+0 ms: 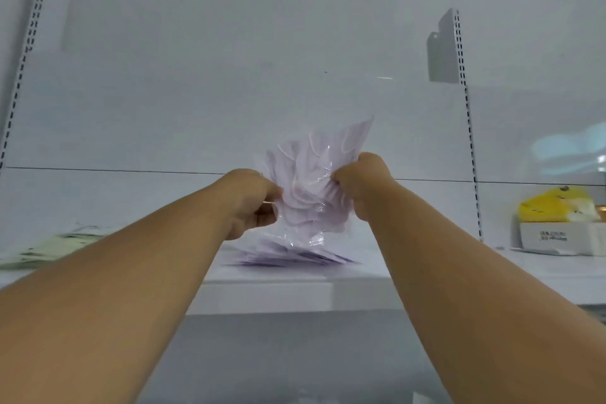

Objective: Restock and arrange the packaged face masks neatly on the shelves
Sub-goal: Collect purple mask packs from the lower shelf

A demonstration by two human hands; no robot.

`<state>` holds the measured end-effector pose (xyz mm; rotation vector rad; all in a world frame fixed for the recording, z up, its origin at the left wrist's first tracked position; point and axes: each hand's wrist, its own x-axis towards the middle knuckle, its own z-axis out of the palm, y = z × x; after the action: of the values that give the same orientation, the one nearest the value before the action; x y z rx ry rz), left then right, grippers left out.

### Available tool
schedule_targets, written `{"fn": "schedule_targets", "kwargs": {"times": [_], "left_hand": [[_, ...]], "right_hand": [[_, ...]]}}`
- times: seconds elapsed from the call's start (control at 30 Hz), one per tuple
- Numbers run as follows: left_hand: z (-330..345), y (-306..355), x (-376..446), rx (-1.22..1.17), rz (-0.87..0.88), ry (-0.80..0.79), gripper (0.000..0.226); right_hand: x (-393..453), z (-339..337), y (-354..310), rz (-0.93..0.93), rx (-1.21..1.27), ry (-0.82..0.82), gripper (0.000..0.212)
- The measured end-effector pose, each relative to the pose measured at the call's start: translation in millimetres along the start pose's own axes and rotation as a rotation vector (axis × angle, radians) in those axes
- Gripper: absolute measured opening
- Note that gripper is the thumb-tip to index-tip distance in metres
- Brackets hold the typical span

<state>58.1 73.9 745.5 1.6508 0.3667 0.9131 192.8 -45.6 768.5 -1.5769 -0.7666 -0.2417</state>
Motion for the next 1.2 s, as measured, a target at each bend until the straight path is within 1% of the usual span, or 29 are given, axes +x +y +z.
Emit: {"fn": "schedule_targets", "kwargs": {"times": [0.07, 0.1, 0.13, 0.17, 0.23, 0.27, 0.33, 0.4, 0.43, 0.47, 0.5, 0.53, 0.57, 0.6, 0.67, 0.73, 0.8, 0.87, 0.97, 1.0, 1.07, 1.13, 1.2], "left_hand": [[7.0, -7.4, 20.1, 0.129, -0.010, 0.027, 0.018], [9.5, -12.2, 29.5, 0.252, -0.012, 0.034, 0.015], [11.0, -17.3, 37.6, 0.415, -0.006, 0.040, 0.013], [10.9, -22.6, 45.4, 0.593, -0.002, 0.034, 0.014], [9.9, -29.8, 55.5, 0.871, -0.035, -0.018, 0.023], [9.5, -31.3, 57.0, 0.951, -0.066, -0.051, 0.028], [11.1, -31.5, 55.6, 1.066, -0.092, -0.071, 0.036], [14.0, -31.1, 51.7, 1.241, -0.069, -0.045, 0.046], [15.1, -32.0, 50.0, 1.336, -0.037, -0.011, 0.058], [15.7, -32.9, 48.2, 1.409, 0.014, 0.040, 0.068], [16.0, -34.0, 47.6, 1.415, 0.073, 0.097, 0.072], [17.0, -34.4, 46.7, 1.372, 0.140, 0.153, 0.071], [18.9, -33.4, 43.4, 1.301, 0.218, 0.193, 0.066], [21.2, -31.3, 38.0, 1.241, 0.307, 0.224, 0.058], [24.5, -26.3, 22.8, 1.178, 0.465, 0.280, 0.044], [22.1, -24.5, 2.1, 1.111, 0.581, 0.329, 0.035], [14.4, -28.9, -19.9, 1.048, 0.658, 0.366, 0.030], [4.7, -36.1, -44.5, 1.012, 0.771, 0.403, 0.027], [-9.1, -51.3, -92.6, 0.972, 0.931, 0.425, 0.024], [-13.2, -57.9, -111.5, 0.958, 0.968, 0.428, 0.023], [-20.6, -76.5, -153.7, 0.910, 0.984, 0.413, 0.024], [-26.4, -103.3, -197.3, 0.889, 0.950, 0.390, 0.024], [-32.7, -139.6, -236.9, 0.913, 0.885, 0.325, 0.025]], "right_hand": [[22.9, 7.4, 16.2, 0.080, -0.057, -0.091, 0.017], [32.4, 12.8, 24.3, 0.117, -0.078, -0.132, 0.017], [39.5, 17.9, 32.0, 0.128, -0.146, -0.169, 0.012], [43.5, 22.5, 37.3, 0.123, -0.257, -0.212, 0.009], [49.9, 28.0, 44.7, 0.060, -0.503, -0.291, 0.025], [50.3, 28.9, 46.6, 0.033, -0.607, -0.320, 0.029], [47.0, 31.3, 50.0, -0.001, -0.742, -0.369, 0.029], [41.6, 33.4, 53.4, -0.019, -0.863, -0.375, 0.029], [40.0, 33.8, 54.9, -0.028, -0.946, -0.344, 0.041], [36.9, 32.7, 55.3, -0.044, -0.995, -0.270, 0.054], [33.4, 30.9, 54.4, -0.077, -1.007, -0.185, 0.063], [29.5, 28.9, 52.5, -0.140, -0.993, -0.111, 0.066], [24.2, 27.6, 48.8, -0.215, -0.980, -0.061, 0.065], [19.3, 26.8, 45.1, -0.302, -0.960, -0.025, 0.059], [3.6, 24.1, 33.1, -0.454, -0.885, 0.036, 0.041], [-17.4, 15.7, 22.2, -0.544, -0.803, 0.086, 0.028], [-40.6, 5.9, 17.6, -0.585, -0.752, 0.119, 0.026], [-68.1, -3.9, 16.7, -0.611, -0.674, 0.138, 0.026], [-120.4, -15.3, 21.7, -0.629, -0.525, 0.126, 0.028], [-140.3, -18.4, 24.7, -0.629, -0.468, 0.126, 0.027], [-183.4, -22.7, 34.3, -0.637, -0.368, 0.138, 0.021], [-228.6, -24.6, 47.9, -0.649, -0.335, 0.137, 0.018], [-272.4, -22.0, 68.9, -0.669, -0.365, 0.131, 0.019]]}}
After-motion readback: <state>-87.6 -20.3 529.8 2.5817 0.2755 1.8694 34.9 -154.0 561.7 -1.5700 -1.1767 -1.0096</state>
